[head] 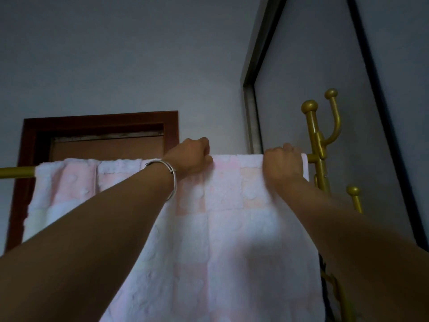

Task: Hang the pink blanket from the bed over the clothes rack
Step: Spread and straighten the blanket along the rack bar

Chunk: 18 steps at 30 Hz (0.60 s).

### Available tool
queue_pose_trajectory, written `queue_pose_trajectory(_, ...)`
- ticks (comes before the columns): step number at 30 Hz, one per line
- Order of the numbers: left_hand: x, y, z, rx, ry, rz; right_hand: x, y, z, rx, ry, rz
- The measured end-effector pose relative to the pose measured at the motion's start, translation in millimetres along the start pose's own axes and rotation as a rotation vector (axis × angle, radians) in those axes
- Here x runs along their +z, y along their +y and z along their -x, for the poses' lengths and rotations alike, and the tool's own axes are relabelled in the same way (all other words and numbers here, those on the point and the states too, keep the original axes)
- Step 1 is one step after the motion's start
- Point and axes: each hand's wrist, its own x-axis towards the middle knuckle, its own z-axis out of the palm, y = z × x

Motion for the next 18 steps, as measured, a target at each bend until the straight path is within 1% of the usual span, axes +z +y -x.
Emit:
queue_pose_trajectory(2,-1.6,-2.9,2.9,-0.006,-0.008,0.036,-6.8,-6.3,-0.5,0.025,0.014,-0.058)
queue_pose_trajectory(4,-5.9,-12.1,8.8,-0.011,0.013,0.028,-15.5,-22.6,-1.0,-0.011,0.107,-0.181)
queue_pose_trajectory(6,-12.0,-22.8,17.3,-0.014,0.041,0.015,-25.5,-49.4,1.8,-0.108,0.18,-0.319)
queue_pose_trajectory(9,-25.2,-46.6,32.0,-0.027,0.065,-0.038,-41.2,-99.9,10.8,-0.257,0.182,-0.459)
queue_pose_trajectory(13,-48.2,-88.4,56.2,-0.084,0.088,-0.191,-55.2,-162.5,20.0,-0.384,0.197,-0.468)
queue_pose_trajectory(15,-49.1,-94.4,61.8,-0.061,0.076,-0.234,-57.3,-176.0,23.9,-0.394,0.187,-0.461)
queue_pose_trajectory(16,-57.9,-111.2,68.6,-0.051,0.054,-0.259,-63.3,-200.2,25.9,-0.388,0.188,-0.47)
queue_pose_trajectory(18,-55.3,-112.5,71.9,-0.028,0.035,-0.241,-63.9,-208.8,28.9,-0.362,0.163,-0.476)
